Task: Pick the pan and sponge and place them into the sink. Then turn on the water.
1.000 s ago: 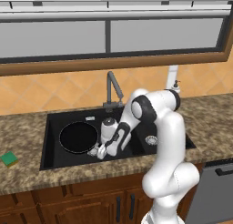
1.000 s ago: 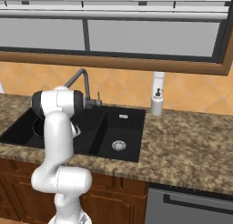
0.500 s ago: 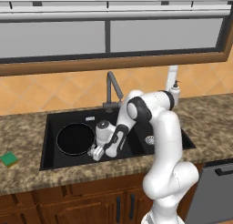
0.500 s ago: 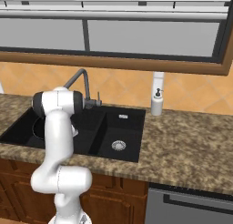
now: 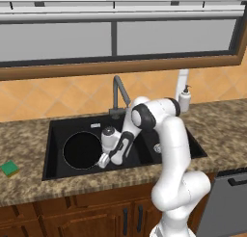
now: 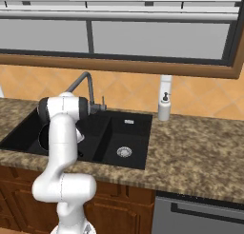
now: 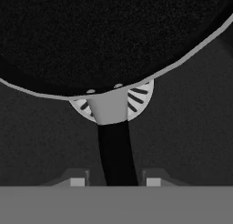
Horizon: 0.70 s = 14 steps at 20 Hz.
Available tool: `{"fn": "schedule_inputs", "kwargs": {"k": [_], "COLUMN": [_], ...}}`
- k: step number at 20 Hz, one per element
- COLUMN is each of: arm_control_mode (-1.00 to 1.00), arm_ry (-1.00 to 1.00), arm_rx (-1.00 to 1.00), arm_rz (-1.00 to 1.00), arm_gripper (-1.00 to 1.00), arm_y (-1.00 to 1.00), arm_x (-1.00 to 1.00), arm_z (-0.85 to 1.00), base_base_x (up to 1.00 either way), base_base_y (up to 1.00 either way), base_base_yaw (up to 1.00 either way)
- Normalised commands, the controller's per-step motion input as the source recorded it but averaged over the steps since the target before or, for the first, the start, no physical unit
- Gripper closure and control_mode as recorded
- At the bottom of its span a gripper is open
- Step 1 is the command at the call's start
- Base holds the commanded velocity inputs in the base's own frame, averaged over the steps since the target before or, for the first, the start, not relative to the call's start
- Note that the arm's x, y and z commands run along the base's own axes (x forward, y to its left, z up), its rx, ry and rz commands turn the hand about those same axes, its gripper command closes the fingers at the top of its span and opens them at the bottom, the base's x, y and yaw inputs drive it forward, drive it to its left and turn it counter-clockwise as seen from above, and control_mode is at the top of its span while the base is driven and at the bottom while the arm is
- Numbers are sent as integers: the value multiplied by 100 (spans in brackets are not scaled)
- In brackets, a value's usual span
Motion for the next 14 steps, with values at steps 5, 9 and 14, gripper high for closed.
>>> {"fn": "schedule_inputs", "kwargs": {"k": [5, 9, 14], "arm_control_mode": [-100, -100, -100], "arm_ry": [-1, -5, -8], "arm_rx": [0, 0, -1], "arm_rz": [0, 0, 0], "arm_gripper": [-100, -100, -100], "arm_y": [10, 17, 33], "arm_x": [28, 6, -3], "arm_z": [0, 0, 19], "base_base_x": [0, 0, 0], "base_base_y": [0, 0, 0], "base_base_yaw": [0, 0, 0]}}
